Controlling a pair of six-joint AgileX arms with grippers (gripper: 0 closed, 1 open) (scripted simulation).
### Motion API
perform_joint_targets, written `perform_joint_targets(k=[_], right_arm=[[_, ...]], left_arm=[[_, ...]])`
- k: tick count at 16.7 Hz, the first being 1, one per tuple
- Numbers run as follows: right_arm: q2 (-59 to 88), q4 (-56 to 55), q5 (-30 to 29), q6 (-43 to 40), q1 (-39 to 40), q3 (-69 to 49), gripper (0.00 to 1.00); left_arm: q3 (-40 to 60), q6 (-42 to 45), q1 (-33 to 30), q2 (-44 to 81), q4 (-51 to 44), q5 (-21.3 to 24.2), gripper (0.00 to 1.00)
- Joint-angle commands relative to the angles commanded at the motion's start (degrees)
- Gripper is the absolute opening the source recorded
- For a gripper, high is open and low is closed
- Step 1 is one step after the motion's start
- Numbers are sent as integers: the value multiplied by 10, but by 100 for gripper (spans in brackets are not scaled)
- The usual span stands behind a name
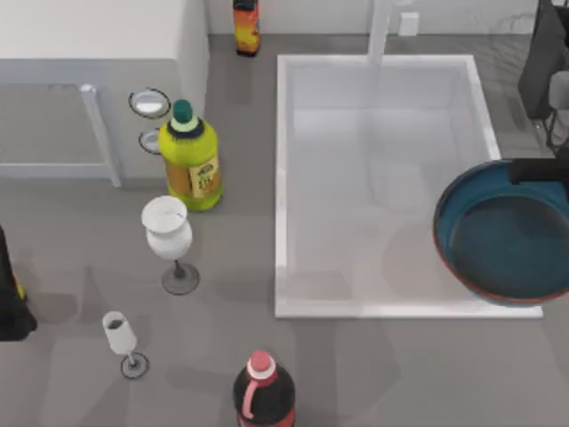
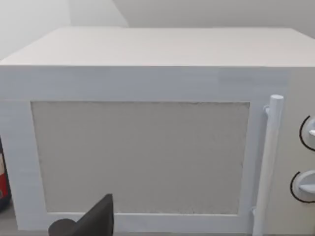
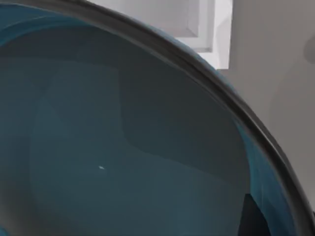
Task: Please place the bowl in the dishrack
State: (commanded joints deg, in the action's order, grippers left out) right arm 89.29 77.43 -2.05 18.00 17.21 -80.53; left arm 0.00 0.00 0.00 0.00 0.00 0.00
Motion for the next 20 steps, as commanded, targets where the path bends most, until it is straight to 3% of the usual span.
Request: perform_joint_targets(k=[4,12,16,20], right_arm=[[-23,77,1,-4,-2,-75,0],[-33,60,13,-8,-16,-75,0],[-77,-48,69,-33,-98,-50,0],[-139,-242,153,-71,-224,7,0]], left_arm=[[0,0,0,0,0,0,100],[0,0,0,0,0,0,100],[0,0,0,0,0,0,100],[0,0,0,0,0,0,100]])
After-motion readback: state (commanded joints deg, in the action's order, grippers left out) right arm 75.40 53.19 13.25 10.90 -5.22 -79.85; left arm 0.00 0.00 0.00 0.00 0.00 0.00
